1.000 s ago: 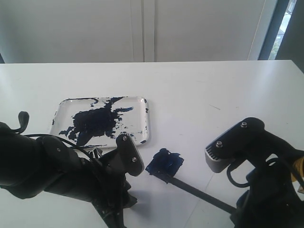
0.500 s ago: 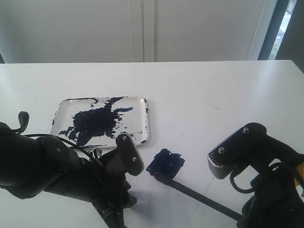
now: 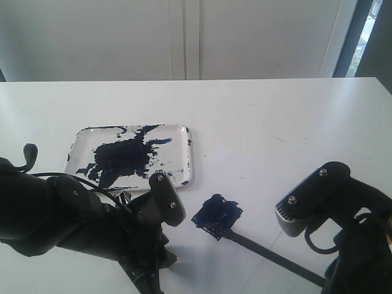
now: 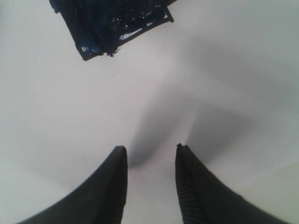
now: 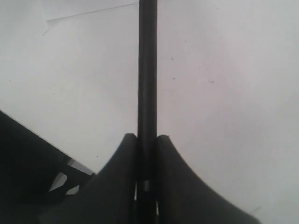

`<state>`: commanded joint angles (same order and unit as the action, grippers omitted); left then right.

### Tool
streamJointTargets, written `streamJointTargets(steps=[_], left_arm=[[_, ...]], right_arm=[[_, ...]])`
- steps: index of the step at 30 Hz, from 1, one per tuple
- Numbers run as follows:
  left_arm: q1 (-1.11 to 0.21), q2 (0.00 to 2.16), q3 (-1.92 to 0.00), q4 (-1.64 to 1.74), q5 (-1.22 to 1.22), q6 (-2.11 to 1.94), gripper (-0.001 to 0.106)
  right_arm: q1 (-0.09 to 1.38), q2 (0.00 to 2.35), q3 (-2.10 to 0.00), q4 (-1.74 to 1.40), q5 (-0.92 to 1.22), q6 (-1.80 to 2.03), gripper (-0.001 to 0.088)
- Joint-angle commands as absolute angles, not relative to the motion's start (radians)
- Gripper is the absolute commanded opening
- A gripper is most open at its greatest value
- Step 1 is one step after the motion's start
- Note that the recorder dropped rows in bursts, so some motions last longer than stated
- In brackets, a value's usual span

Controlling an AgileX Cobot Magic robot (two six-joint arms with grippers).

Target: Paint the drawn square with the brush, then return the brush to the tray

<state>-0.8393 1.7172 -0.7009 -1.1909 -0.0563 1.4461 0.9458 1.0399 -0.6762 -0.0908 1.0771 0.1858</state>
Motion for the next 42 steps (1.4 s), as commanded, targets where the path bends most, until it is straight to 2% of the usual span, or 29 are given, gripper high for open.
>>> streamJointTargets(steps=[13,31,42], left_arm=[[-0.839,1.717,-0.701,-1.191,-0.059,1.444,0.041],[-0.839,1.717,-0.701,-1.191,-0.078,1.444,0.041],[-0.839,1.717,-0.701,-1.191,-0.076,1.442,0.041]], right_arm=[[0.946,1.040,-0.676,-0.196,0.947,0.257,0.0000],[0.946,1.040,-0.674,-0.219,0.913,0.279,0.0000],[0.946,1.119,-0.674,-0.229,0.911,0.292,0.0000]])
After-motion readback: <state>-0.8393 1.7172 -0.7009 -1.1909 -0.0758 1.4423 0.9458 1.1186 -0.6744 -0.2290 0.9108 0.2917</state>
